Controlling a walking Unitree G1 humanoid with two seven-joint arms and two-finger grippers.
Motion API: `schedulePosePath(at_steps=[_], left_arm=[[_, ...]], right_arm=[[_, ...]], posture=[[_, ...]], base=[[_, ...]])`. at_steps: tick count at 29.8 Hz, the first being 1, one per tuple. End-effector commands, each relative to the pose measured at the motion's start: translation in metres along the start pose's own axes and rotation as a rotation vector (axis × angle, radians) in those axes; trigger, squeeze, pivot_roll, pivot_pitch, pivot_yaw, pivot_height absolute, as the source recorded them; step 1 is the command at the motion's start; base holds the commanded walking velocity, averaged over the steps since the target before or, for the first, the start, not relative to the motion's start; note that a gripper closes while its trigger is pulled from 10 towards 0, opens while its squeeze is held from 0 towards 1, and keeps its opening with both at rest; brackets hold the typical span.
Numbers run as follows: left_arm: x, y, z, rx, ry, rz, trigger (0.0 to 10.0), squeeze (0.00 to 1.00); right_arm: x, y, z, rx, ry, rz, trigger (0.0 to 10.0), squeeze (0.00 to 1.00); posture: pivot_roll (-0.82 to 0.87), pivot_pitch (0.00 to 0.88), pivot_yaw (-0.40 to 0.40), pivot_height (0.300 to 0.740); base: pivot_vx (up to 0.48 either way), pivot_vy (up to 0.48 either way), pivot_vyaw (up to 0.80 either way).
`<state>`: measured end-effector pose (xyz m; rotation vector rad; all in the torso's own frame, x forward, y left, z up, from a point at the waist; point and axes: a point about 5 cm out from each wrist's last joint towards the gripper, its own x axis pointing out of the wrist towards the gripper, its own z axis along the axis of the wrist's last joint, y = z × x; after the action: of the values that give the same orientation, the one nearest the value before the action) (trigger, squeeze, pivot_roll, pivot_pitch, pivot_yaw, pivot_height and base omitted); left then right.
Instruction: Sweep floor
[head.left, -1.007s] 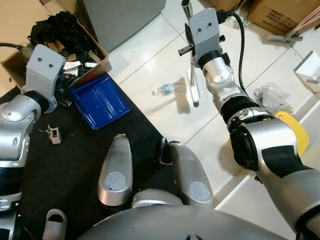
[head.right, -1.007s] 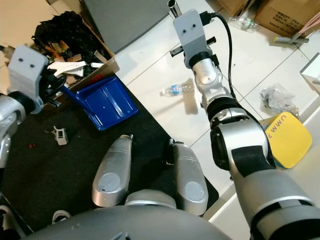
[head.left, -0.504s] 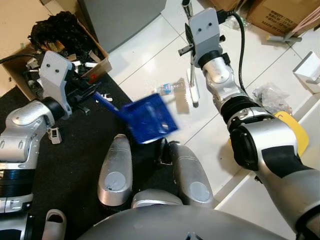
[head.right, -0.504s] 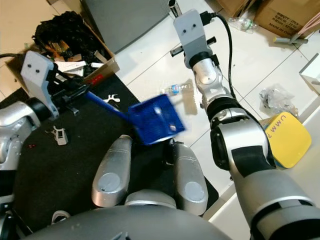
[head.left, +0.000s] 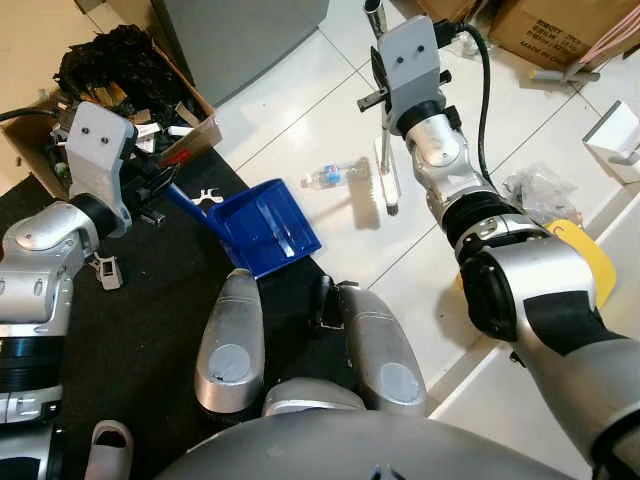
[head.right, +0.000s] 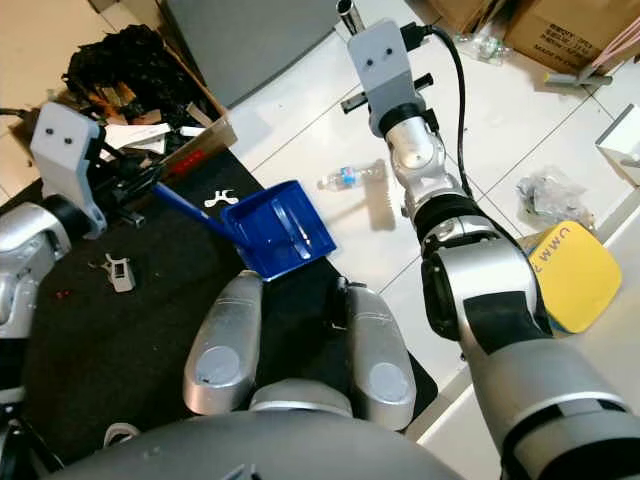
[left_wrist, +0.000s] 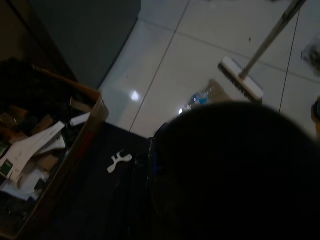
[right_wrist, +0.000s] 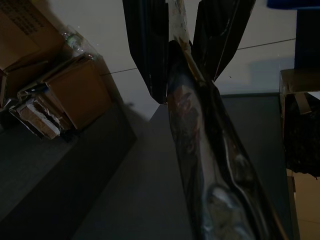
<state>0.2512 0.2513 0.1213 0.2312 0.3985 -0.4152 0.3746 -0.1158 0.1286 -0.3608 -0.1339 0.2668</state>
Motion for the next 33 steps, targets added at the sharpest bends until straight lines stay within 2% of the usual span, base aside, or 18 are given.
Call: schedulePosePath(at_steps=[1,6,12,18,21,28,33], left_arm=[[-0.009,0.007,-0.001,0.030,0.043,-0.002,10.0,0.00],[-0.011,0.010,-0.007,0.030,0.084,-0.002,10.0,0.00],[-0.004,0.011,-0.014,0.020,0.102,0.011,10.0,0.00],[-0.002,0.020,-0.026,0.023,0.168,0.102,10.0,0.00],[-0.005,0.029,-0.019,0.036,0.154,0.164,10.0,0.00],[-0.007,0.035,-0.008,0.045,0.119,0.172,10.0,0.00],[-0.002,0.039,0.000,0.052,0.079,0.158,10.0,0.00]], right_arm=[[-0.003,-0.001,-0.003,-0.012,-0.001,0.000,10.0,0.00],[-0.002,-0.001,-0.003,-0.012,0.000,0.001,10.0,0.00],[-0.002,-0.001,-0.003,-0.010,0.000,0.001,10.0,0.00],[-0.003,-0.002,-0.003,-0.008,-0.001,-0.002,10.0,0.00],[-0.003,-0.002,-0.003,-0.006,-0.006,-0.002,10.0,0.00],[-0.002,0.001,-0.002,-0.005,-0.007,0.002,10.0,0.00],[-0.001,0.002,-0.001,-0.002,-0.010,0.007,10.0,0.00]], posture=[[0.41,0.164,-0.059,0.740],[0.42,0.166,-0.061,0.740],[0.41,0.170,-0.061,0.740],[0.41,0.174,-0.058,0.740],[0.41,0.176,-0.061,0.740],[0.42,0.177,-0.064,0.740],[0.41,0.177,-0.065,0.740]], base=[[0.000,0.000,0.00],[0.000,0.000,0.00],[0.000,0.000,0.00],[0.000,0.000,0.00],[0.000,0.000,0.00],[0.000,0.000,0.00],[0.000,0.000,0.00]])
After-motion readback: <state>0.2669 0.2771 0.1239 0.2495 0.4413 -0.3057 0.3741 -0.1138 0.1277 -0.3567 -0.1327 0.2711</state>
